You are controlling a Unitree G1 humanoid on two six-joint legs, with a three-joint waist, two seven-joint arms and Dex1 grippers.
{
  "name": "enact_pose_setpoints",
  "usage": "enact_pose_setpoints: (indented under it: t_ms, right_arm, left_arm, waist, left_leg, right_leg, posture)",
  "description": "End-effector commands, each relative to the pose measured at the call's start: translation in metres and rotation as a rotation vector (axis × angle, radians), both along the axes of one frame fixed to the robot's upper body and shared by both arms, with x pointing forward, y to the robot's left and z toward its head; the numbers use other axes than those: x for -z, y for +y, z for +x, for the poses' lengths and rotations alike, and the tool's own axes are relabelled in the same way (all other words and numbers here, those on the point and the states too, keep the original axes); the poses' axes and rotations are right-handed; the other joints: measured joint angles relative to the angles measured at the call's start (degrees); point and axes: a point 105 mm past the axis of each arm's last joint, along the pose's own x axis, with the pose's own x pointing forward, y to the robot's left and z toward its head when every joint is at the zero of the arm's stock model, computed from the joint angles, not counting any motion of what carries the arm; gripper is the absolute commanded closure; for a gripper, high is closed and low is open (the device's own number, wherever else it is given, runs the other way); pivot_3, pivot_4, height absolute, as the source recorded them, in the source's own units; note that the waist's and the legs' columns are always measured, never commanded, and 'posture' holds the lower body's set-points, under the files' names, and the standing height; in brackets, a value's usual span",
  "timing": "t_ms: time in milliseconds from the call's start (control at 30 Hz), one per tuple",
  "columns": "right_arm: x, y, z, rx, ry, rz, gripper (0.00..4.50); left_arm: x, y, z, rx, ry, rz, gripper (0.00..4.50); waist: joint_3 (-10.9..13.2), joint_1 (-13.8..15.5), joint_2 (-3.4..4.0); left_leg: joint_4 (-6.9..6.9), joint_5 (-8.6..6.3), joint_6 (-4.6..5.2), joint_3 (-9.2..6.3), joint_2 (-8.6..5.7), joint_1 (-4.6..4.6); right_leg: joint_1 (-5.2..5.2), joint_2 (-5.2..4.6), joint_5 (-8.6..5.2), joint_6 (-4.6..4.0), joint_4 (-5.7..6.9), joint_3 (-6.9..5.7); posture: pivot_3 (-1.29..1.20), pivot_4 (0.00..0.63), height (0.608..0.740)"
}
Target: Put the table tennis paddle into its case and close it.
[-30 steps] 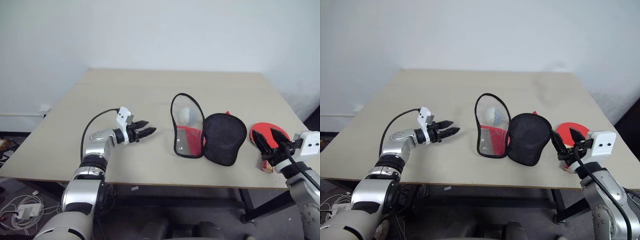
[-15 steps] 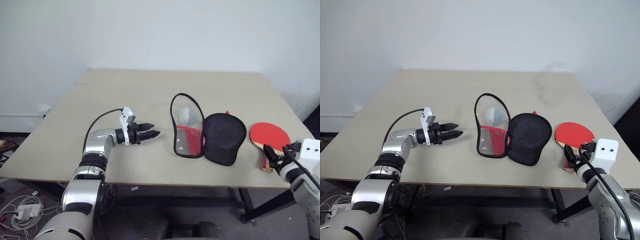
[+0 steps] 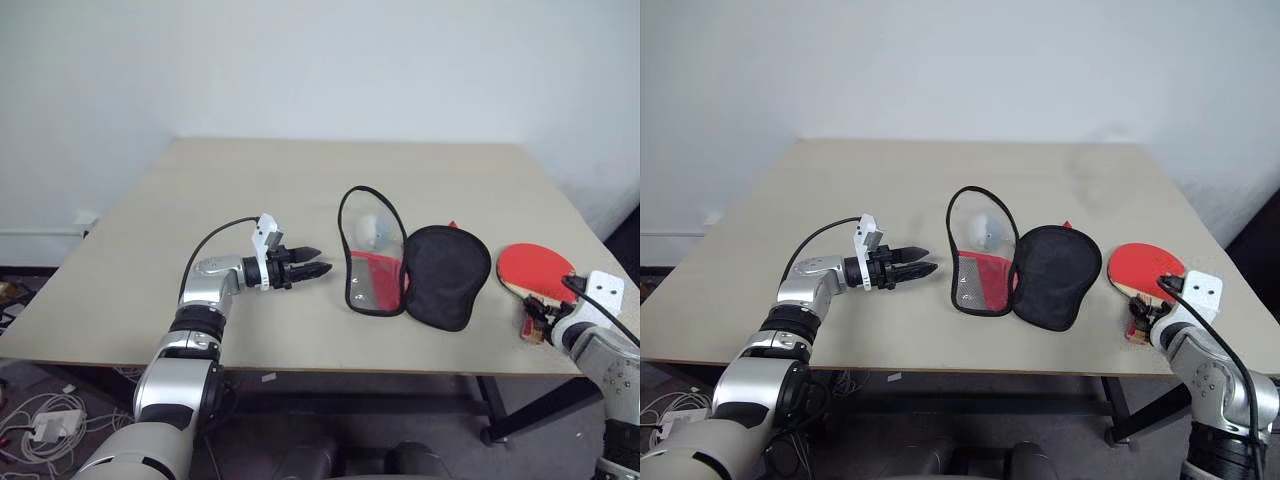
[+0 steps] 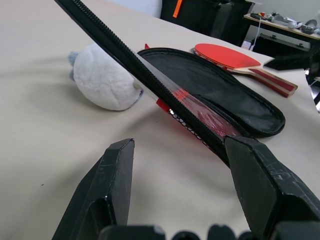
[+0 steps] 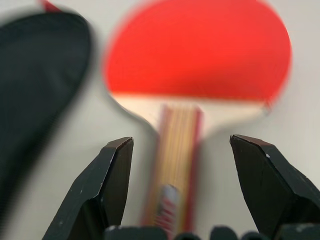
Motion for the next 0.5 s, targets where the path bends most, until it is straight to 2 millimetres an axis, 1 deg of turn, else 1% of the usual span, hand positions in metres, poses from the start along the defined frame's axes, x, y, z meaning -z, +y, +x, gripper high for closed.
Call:
enact_pose_setpoints:
  t_ms: [33,133,233,333,433,500]
  right_arm:
    - [-0.007,0.0,0.009,0.018,-0.019,-0.008,1.14]
    - [-0.005,0.001,0.016,0.02,-0.005,-0.001,1.14]
    - [-0.005,0.004,0.024,0.013,-0.004,0.004,1.14]
    - [-0.001,0.005,0.028,0.018,0.029,0.005,1.14]
    - [0.004,0.002,0.028,0.033,0.062,-0.004,1.69]
    - [0.005,0.001,0.028,0.046,0.068,-0.003,2.36]
  left_arm:
    - [-0.026,-0.012,0.008,0.035,-0.096,-0.009,1.51]
    - [-0.029,-0.014,0.009,0.034,-0.103,-0.021,1.51]
    - [-0.028,-0.016,0.009,0.034,-0.11,-0.015,1.51]
    - [-0.027,-0.017,0.009,0.036,-0.111,-0.017,1.51]
    - [-0.028,-0.017,0.01,0.027,-0.117,-0.022,1.51]
    - [-0.028,-0.017,0.01,0.026,-0.117,-0.025,1.51]
  waist:
    - [0.0,-0.01,0.0]
    - [0.0,-0.04,0.0]
    - [-0.01,-0.19,0.0]
    - [-0.01,-0.79,-0.01]
    - [-0.01,-0.86,-0.01]
    - [-0.04,-0.86,-0.06]
  left_leg:
    - [0.0,0.0,0.0,0.0,0.0,0.01]
    - [0.01,0.0,0.0,0.0,0.0,0.02]
    - [0.0,0.0,0.0,0.05,0.0,0.02]
    - [0.02,0.0,0.01,0.05,0.0,0.04]
    - [0.02,0.0,0.0,0.03,0.0,0.05]
    - [0.02,0.0,0.0,0.02,0.0,0.06]
  right_leg:
    - [0.01,0.0,0.0,0.0,0.0,0.0]
    - [0.0,0.02,0.0,0.0,0.01,-0.01]
    - [-0.01,0.04,0.0,0.0,0.02,-0.02]
    - [0.01,0.03,0.01,0.01,0.02,-0.02]
    - [0.02,0.04,0.01,0.01,0.03,-0.08]
    - [0.03,0.04,0.01,0.0,0.03,-0.11]
  posture:
    - [0.0,0.0,0.74]
    - [0.0,0.0,0.74]
    - [0.0,0.0,0.74]
    - [0.0,0.0,0.74]
    - [0.0,0.0,0.74]
    - [0.0,0.0,0.74]
